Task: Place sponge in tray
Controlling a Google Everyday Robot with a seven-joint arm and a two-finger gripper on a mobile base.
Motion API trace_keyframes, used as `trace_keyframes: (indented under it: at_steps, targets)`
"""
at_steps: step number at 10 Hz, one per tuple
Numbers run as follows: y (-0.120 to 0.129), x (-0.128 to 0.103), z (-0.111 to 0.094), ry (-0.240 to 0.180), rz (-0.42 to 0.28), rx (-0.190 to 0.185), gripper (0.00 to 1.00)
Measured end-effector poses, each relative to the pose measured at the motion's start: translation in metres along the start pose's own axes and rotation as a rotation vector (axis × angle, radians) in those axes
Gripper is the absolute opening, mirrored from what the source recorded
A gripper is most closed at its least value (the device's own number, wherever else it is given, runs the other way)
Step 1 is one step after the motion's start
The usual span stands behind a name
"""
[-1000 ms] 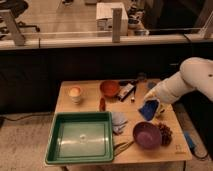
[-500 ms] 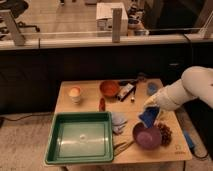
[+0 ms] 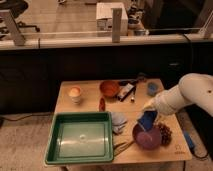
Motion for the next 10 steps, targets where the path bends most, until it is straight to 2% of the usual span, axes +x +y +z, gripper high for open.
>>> trace_keyframes:
  at_steps: [3,7,10]
  targets:
    - [-0.052,-0.017,0.017,-0.016,-0.096,-0.012,0.0]
    - [-0.09,-0.032,0.035,-0.048,-0.195,-0.047,0.0]
    - [-0.123,-0.054,0.06,-0.091,-0.287,-0.087,0.0]
